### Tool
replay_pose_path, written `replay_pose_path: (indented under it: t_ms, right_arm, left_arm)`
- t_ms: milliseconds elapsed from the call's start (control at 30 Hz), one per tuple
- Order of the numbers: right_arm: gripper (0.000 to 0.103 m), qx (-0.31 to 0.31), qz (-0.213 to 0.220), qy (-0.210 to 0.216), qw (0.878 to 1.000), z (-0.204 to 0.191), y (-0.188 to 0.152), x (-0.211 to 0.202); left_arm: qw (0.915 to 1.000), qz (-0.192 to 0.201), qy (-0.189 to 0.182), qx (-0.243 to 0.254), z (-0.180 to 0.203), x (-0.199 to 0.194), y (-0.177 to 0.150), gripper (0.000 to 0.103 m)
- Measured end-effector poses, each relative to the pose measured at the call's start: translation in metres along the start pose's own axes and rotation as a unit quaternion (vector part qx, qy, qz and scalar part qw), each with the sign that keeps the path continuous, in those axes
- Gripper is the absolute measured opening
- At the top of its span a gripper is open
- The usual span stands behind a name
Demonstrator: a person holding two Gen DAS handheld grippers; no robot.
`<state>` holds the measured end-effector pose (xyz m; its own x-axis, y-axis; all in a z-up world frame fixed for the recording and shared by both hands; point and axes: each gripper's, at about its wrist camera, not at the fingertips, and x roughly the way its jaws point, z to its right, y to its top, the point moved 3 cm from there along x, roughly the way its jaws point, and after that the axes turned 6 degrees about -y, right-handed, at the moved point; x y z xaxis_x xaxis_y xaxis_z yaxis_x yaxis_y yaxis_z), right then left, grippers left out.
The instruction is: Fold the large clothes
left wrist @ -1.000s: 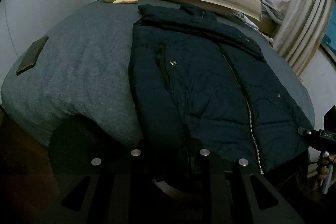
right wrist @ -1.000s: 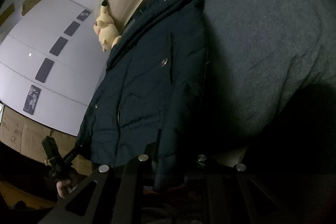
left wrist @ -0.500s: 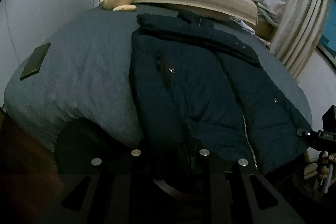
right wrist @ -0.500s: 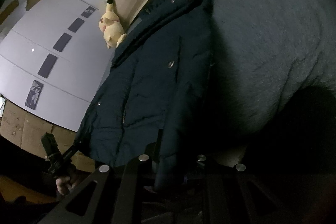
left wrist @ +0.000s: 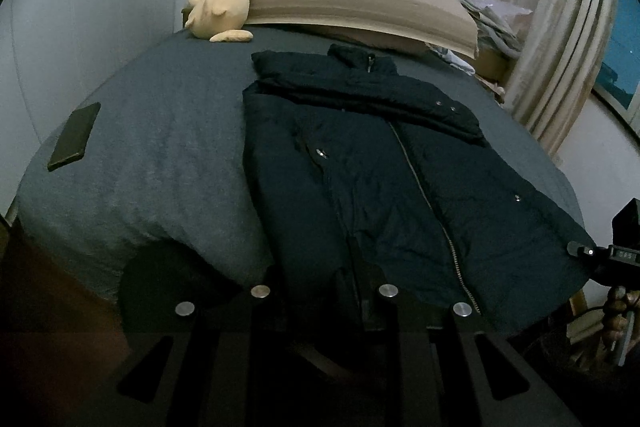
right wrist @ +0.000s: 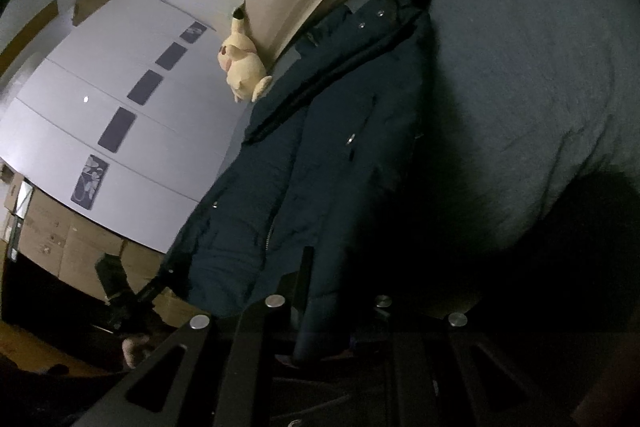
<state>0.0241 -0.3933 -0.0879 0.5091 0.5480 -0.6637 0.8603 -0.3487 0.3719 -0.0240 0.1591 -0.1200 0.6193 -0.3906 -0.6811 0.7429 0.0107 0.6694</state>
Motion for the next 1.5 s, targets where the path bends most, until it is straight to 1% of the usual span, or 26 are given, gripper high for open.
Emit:
replay_pose_path:
  t_ms: [233,533,800,933,1200,1367,1500]
  right_arm:
    - [0.013,-0.007,0.005,0.012,1.0,-0.007,-0.005,-0.01]
    - [0.012,-0.009,0.028,0.034,0.999,-0.019,0.004,-0.021]
    - [0.012,-0.01,0.039,0.036,0.999,-0.024,0.003,-0.03]
    - [0.012,-0.016,0.05,0.042,0.998,-0.029,0.007,-0.034]
    - [0.012,-0.031,0.078,0.056,0.995,-0.041,0.013,-0.054]
    - [0.012,-0.038,0.096,0.071,0.992,-0.046,0.023,-0.056]
    - [0.012,-0.045,0.122,0.085,0.988,-0.057,0.043,-0.056]
  left_arm:
    - [1.0,0.008,-0.003,-0.005,-0.003,-0.008,0.003,0.02]
    - [0.9991,0.035,-0.019,-0.014,-0.002,-0.021,0.018,0.02]
    - [0.9991,0.039,-0.014,0.004,0.005,-0.03,0.017,0.02]
    - [0.9984,0.053,-0.015,0.009,0.009,-0.039,0.022,0.02]
    - [0.9965,0.079,-0.022,0.017,0.013,-0.052,0.038,0.019]
    - [0.9957,0.09,-0.022,0.004,0.012,-0.047,0.053,0.019]
    - [0.9944,0.103,-0.023,-0.007,0.006,-0.042,0.068,0.019]
